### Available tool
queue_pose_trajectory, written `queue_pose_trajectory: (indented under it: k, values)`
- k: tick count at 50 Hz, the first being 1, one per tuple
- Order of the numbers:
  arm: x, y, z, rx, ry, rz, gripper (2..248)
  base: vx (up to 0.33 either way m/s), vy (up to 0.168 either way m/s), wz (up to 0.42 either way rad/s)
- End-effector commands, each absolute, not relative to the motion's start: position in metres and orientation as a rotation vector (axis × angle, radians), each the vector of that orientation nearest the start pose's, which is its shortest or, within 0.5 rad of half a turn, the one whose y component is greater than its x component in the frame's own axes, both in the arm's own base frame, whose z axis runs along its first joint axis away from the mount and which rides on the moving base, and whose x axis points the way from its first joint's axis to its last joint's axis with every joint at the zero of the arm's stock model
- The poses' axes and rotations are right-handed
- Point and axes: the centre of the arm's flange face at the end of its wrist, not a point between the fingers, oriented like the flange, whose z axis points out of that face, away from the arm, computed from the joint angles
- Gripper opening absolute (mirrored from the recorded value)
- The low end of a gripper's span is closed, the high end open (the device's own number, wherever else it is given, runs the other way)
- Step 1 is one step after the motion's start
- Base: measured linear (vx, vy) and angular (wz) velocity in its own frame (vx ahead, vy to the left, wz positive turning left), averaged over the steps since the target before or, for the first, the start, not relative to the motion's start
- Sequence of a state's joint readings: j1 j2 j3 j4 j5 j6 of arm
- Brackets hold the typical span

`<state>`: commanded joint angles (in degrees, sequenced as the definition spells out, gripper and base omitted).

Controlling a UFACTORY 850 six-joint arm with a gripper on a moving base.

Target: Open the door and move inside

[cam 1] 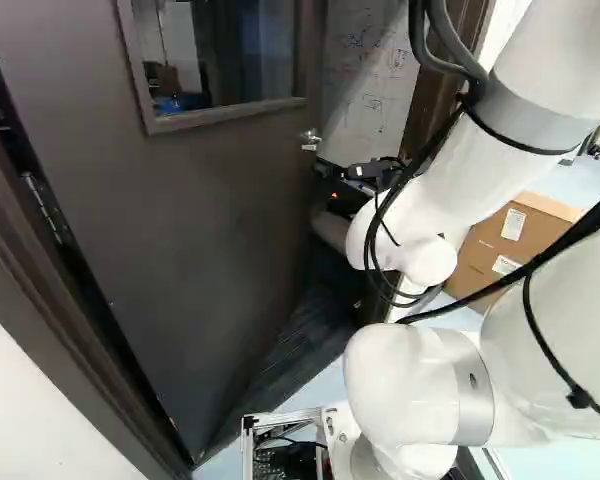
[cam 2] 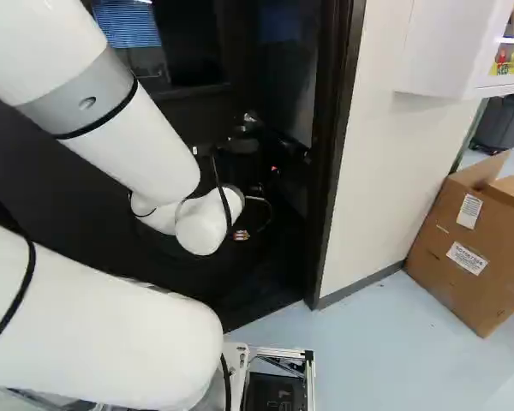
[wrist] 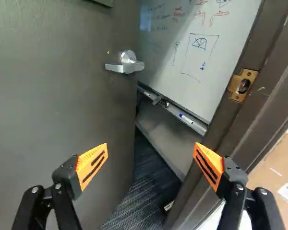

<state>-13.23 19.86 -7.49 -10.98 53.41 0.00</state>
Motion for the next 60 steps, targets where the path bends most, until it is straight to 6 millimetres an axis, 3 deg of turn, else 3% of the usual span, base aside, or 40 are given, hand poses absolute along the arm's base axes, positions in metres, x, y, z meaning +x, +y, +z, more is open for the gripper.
queue_pose_trajectory:
  k: [26, 45, 60]
  values:
    - [0.28, -0.052, 0.406, -2.484, -0.017, -2.091, 247, 0.058, 0.097, -0.015]
    - [0.281, -0.052, 0.407, -2.485, -0.018, -2.09, 247, 0.003, 0.003, -0.001]
    - [0.297, -0.049, 0.41, -2.472, -0.042, -2.081, 247, 0.0, 0.0, 0.0]
